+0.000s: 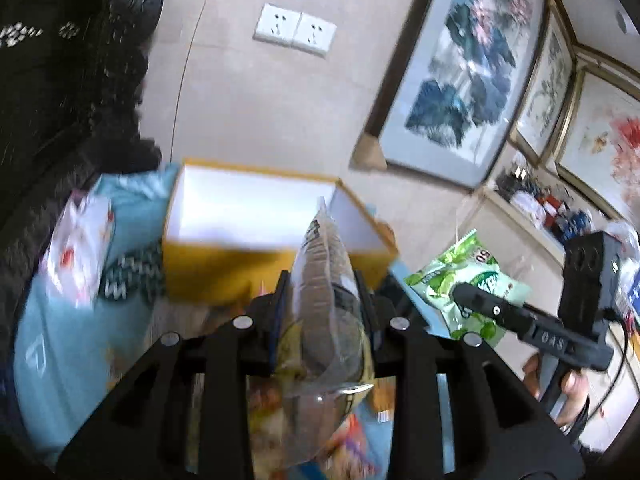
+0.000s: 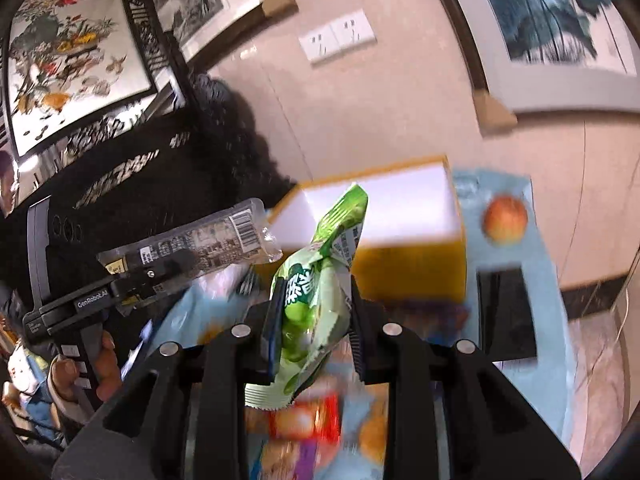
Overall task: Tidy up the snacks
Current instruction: 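Carry the bread stick to the box with left tool while right grasps green bag, then release the bread stick and green bag into the yellow box with both tools, then grasp the orange snack bag with the left tool while the right tool grasps the white cartoon bag, then drop the orange bag and cartoon bag into the yellow box with both tools, then grasp the long rice-cracker stick with the left tool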
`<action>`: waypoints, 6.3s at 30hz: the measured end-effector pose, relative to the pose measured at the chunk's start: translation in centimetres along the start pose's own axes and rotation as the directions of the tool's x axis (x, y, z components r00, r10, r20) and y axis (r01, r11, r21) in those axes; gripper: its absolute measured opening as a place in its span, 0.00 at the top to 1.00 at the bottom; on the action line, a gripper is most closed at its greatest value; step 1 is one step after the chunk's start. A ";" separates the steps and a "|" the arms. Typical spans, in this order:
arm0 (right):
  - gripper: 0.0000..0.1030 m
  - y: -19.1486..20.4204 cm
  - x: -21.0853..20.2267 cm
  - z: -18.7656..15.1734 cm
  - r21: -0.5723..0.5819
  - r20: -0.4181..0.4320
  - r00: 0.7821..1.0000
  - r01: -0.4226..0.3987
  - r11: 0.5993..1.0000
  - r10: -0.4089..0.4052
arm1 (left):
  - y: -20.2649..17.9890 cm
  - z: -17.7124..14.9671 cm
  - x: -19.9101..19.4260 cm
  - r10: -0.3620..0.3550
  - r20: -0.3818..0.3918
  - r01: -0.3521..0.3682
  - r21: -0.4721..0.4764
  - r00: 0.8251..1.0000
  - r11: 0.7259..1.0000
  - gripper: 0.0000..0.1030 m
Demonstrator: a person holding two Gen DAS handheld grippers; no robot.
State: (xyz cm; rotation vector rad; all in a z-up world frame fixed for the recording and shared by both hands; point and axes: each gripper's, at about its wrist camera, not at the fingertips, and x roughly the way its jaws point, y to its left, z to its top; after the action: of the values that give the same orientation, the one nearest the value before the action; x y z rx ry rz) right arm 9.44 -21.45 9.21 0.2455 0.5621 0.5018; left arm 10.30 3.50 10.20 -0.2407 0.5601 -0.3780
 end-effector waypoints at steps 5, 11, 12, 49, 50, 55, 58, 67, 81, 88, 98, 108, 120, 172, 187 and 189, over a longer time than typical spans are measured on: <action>0.72 -0.7 5.8 4.6 -0.039 0.081 0.987 0.143 0.989 -0.140 | 1.9 4.2 6.6 0.087 -0.010 -0.087 -0.055 0.996 0.995 0.71; 0.30 -4.2 14.3 5.5 -0.039 -0.009 0.946 0.322 0.946 -0.323 | 4.4 4.2 13.5 0.197 -0.099 -0.207 -0.105 0.975 0.973 0.16; 0.30 -4.3 14.4 5.3 -0.044 -0.010 0.940 0.340 0.939 -0.341 | 4.4 3.7 13.1 0.224 -0.069 -0.230 -0.104 0.972 0.968 0.13; 0.01 -3.2 -0.3 -14.9 0.065 -0.238 0.952 0.213 0.975 -0.192 | 3.1 -17.7 0.5 0.271 -0.300 -0.232 0.159 0.914 0.960 0.02; 0.01 -2.9 -0.2 -15.1 0.052 -0.243 0.953 0.198 0.979 -0.180 | 3.1 -18.0 0.4 0.266 -0.309 -0.227 0.155 0.913 0.961 0.02; 0.01 -2.1 0.1 -15.9 0.035 -0.267 0.951 0.175 0.984 -0.159 | 2.9 -19.1 1.4 0.233 -0.358 -0.200 0.128 0.904 0.972 0.02; 0.01 -2.0 -0.1 -16.2 0.026 -0.273 0.948 0.177 0.984 -0.163 | 2.6 -19.6 2.1 0.216 -0.380 -0.182 0.123 0.900 0.975 0.02; 0.01 1.8 -0.1 -17.2 -0.153 -0.236 0.948 0.179 0.972 -0.212 | 2.9 -20.0 1.7 0.248 -0.340 -0.222 0.115 0.907 0.968 0.54; 0.14 6.9 6.9 -20.2 -0.321 -0.373 0.875 0.191 0.928 -0.309 | 4.5 -20.4 0.8 0.192 -0.314 -0.176 0.077 0.930 0.981 0.54; 0.52 8.1 6.6 -20.1 -0.328 -0.389 0.883 0.134 0.935 -0.264 | 4.0 -20.8 0.4 0.164 -0.312 -0.149 0.072 0.936 0.986 0.55; 0.54 5.6 1.5 -17.2 -0.185 -0.298 0.942 0.101 0.977 -0.154 | 2.1 -19.5 -1.2 0.147 -0.277 -0.126 0.092 0.950 0.988 0.55; 0.53 2.9 -1.8 -13.2 -0.100 -0.149 0.979 0.122 0.987 -0.136 | 0.0 -14.3 -1.5 0.147 -0.203 -0.128 0.102 0.968 0.986 0.55; 0.53 1.3 2.1 1.1 -0.112 0.107 0.979 0.188 0.976 -0.176 | -1.5 2.8 4.3 0.221 0.017 -0.221 0.005 0.975 0.975 0.55; 0.01 -4.2 1.6 -13.7 0.210 -0.213 0.960 0.228 0.951 -0.184 | 4.5 -16.2 2.6 0.320 -0.262 -0.268 0.215 0.910 0.939 0.02; 0.01 -3.4 1.6 -15.4 0.189 -0.264 0.949 0.224 0.956 -0.170 | 3.5 -18.4 3.2 0.138 -0.383 -0.095 0.131 0.913 0.987 0.02; 0.01 -3.6 1.6 -15.4 0.198 -0.268 0.949 0.225 0.954 -0.168 | 2.8 -19.0 2.6 0.056 -0.433 -0.031 0.065 0.900 0.997 0.02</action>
State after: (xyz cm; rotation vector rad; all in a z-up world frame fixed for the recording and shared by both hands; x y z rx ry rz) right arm 3.27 -22.39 -5.45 0.3416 0.8824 0.2726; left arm 2.57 2.74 -7.51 -0.0856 0.9932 -0.4059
